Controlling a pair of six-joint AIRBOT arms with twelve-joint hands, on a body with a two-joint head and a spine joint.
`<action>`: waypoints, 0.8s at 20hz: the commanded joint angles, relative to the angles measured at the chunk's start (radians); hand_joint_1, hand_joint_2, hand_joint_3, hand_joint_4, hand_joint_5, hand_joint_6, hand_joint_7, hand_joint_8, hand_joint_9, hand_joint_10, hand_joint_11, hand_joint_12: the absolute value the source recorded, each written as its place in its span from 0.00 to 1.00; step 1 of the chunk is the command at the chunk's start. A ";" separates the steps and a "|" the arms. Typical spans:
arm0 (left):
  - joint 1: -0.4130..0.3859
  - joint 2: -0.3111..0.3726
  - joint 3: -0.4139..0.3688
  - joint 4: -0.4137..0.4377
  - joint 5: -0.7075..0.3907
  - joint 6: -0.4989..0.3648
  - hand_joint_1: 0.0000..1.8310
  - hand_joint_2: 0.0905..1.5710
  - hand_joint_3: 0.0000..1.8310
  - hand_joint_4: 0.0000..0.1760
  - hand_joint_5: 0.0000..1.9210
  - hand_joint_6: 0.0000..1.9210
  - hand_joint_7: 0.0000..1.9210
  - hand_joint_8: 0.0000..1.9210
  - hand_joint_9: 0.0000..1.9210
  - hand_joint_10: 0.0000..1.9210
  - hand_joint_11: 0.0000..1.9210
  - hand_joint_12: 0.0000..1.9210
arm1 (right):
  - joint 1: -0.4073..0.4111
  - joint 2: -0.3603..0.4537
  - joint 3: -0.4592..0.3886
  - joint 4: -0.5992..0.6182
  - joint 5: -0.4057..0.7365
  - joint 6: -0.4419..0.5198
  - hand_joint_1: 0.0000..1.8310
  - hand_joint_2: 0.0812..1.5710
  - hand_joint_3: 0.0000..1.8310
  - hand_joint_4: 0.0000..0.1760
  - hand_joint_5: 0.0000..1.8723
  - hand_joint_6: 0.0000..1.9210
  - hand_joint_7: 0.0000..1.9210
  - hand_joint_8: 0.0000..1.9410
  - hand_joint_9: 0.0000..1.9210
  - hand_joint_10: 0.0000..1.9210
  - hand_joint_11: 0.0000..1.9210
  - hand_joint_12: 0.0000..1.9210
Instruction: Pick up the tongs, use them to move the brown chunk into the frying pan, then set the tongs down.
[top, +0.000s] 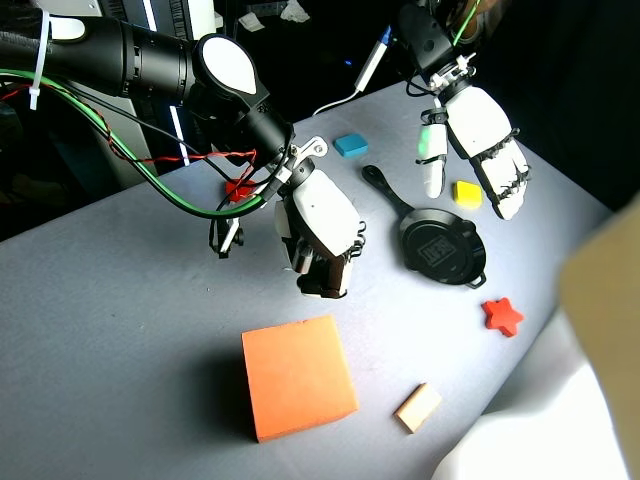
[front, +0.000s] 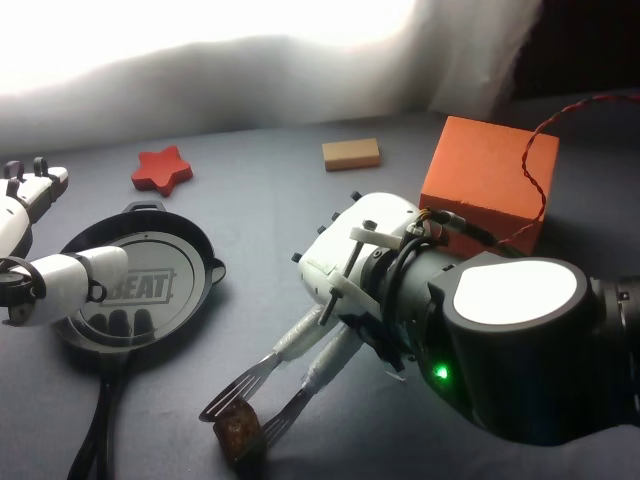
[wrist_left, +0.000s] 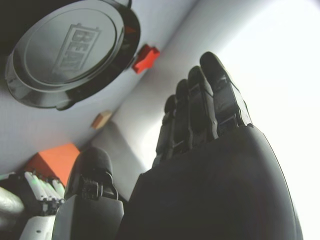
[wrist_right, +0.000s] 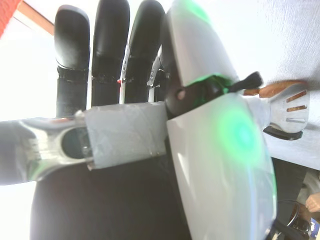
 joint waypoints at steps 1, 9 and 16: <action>-0.004 0.004 0.003 0.046 -0.092 -0.002 0.00 0.80 0.00 0.00 0.02 0.00 0.06 0.00 0.07 0.00 0.00 0.32 | 0.013 0.006 0.001 -0.071 -0.003 -0.010 0.69 0.68 0.00 0.00 0.52 0.56 0.56 0.40 0.54 0.46 0.39 0.76; -0.003 0.003 0.003 0.046 -0.092 -0.002 0.00 0.80 0.00 0.00 0.02 0.00 0.06 0.00 0.08 0.00 0.00 0.38 | 0.015 0.014 0.001 -0.071 0.006 -0.027 0.68 0.67 0.00 0.04 0.53 0.54 0.58 0.39 0.62 0.31 0.41 0.72; -0.001 0.003 0.003 0.046 -0.092 -0.002 0.00 0.80 0.00 0.00 0.03 0.00 0.07 0.00 0.08 0.00 0.00 0.37 | 0.031 0.019 0.001 -0.071 0.004 -0.023 0.76 0.67 0.00 0.00 0.52 0.54 0.59 0.32 0.52 0.56 0.41 0.73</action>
